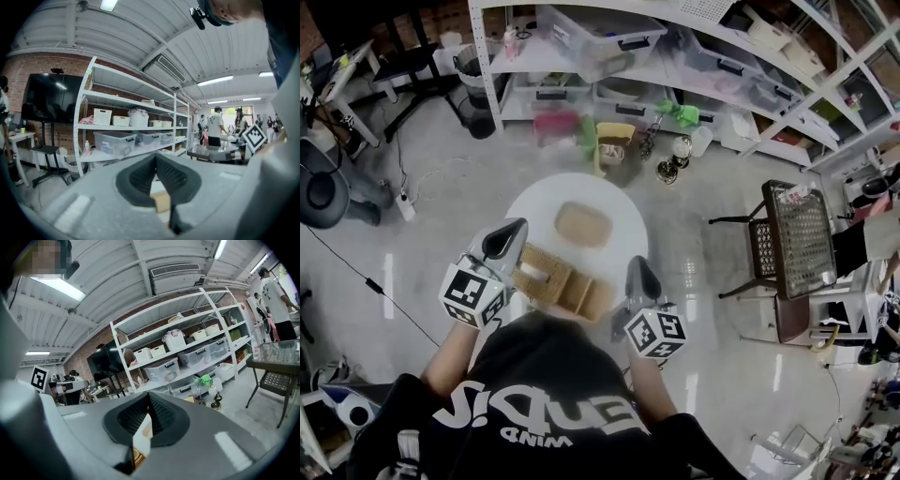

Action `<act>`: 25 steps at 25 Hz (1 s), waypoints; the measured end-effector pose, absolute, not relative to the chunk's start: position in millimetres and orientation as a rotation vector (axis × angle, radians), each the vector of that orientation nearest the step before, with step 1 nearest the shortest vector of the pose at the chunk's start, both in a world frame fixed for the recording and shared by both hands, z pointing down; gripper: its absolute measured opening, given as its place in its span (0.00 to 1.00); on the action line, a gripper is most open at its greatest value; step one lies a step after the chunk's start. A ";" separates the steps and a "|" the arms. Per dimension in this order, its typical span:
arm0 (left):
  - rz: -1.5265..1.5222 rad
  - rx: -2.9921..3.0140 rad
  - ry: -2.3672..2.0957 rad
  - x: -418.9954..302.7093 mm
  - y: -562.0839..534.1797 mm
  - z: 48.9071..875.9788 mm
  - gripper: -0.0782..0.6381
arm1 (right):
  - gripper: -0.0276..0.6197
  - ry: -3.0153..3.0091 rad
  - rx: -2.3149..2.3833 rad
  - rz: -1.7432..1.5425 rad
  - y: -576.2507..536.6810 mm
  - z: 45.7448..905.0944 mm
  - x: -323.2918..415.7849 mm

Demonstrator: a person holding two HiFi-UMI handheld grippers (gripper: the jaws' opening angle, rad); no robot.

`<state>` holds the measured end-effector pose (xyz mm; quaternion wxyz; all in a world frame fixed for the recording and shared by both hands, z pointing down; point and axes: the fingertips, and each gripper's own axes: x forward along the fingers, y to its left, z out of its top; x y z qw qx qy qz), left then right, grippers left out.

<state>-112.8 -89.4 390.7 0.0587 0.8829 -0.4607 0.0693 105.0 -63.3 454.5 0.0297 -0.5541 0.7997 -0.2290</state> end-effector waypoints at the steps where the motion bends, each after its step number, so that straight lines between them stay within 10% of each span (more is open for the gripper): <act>1: 0.220 2.680 -1.382 -111.6 -93.2 391.7 0.11 | 0.04 2.452 -1.726 -0.709 -63.9 454.6 105.8; 25: 0.353 2.573 -1.100 -84.0 -164.9 466.2 0.36 | 0.33 2.429 -1.769 -0.900 -111.8 498.5 101.3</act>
